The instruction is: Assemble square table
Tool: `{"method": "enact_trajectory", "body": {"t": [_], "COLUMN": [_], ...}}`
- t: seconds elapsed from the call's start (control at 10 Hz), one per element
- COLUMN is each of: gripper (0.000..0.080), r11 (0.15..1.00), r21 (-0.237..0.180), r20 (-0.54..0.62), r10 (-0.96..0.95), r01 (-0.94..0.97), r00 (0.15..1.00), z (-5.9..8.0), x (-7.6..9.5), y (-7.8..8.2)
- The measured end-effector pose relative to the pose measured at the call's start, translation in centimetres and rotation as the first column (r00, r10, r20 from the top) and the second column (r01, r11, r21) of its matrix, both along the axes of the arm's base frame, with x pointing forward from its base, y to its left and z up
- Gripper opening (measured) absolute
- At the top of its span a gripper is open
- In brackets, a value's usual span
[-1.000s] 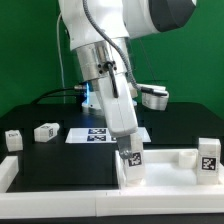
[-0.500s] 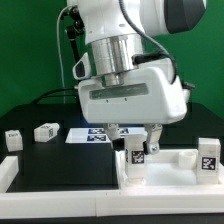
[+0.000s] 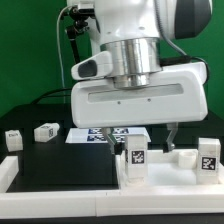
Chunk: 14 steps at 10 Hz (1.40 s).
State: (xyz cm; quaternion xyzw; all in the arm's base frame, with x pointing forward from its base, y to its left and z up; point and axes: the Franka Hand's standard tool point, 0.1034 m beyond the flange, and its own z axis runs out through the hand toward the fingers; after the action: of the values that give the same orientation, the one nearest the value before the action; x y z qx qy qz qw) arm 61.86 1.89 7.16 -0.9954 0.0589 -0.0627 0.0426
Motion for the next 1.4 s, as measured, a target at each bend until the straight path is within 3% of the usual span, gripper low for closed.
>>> {"method": "enact_trajectory", "body": {"t": [0.2,0.3,0.4,0.5,0.7,0.8,1.0,1.3,1.4], "gripper": [0.0619,0.0439,0.0439,0.0299,0.0291,0.0291,0.0291,0.0291,0.0291], "r11": [0.998,0.996,0.986,0.968,0.929,0.870,0.676,0.222,0.139], "r21": [0.013,0.017,0.021,0.028,0.044,0.060,0.070,0.028,0.023], "r20": [-0.003,-0.006,-0.009,-0.019,-0.048,-0.071,-0.150,-0.298,-0.321], "r10": [-0.062,-0.086,-0.165,-0.248,-0.366,-0.485,-0.719,-0.929,-0.937], "r01": [0.062,0.086,0.165,0.249,0.368,0.489,0.733,0.975,0.990], "r00": [0.998,0.996,0.986,0.969,0.930,0.872,0.678,0.220,0.139], "z": [0.0,0.0,0.0,-0.1,-0.2,-0.3,-0.4,-0.6,-0.6], "x": [0.0,0.0,0.1,0.0,0.3,0.4,0.6,0.8,0.8], "y": [-0.1,-0.1,-0.6,-0.9,-1.1,-1.2,-1.2,-0.8,-0.9]}}
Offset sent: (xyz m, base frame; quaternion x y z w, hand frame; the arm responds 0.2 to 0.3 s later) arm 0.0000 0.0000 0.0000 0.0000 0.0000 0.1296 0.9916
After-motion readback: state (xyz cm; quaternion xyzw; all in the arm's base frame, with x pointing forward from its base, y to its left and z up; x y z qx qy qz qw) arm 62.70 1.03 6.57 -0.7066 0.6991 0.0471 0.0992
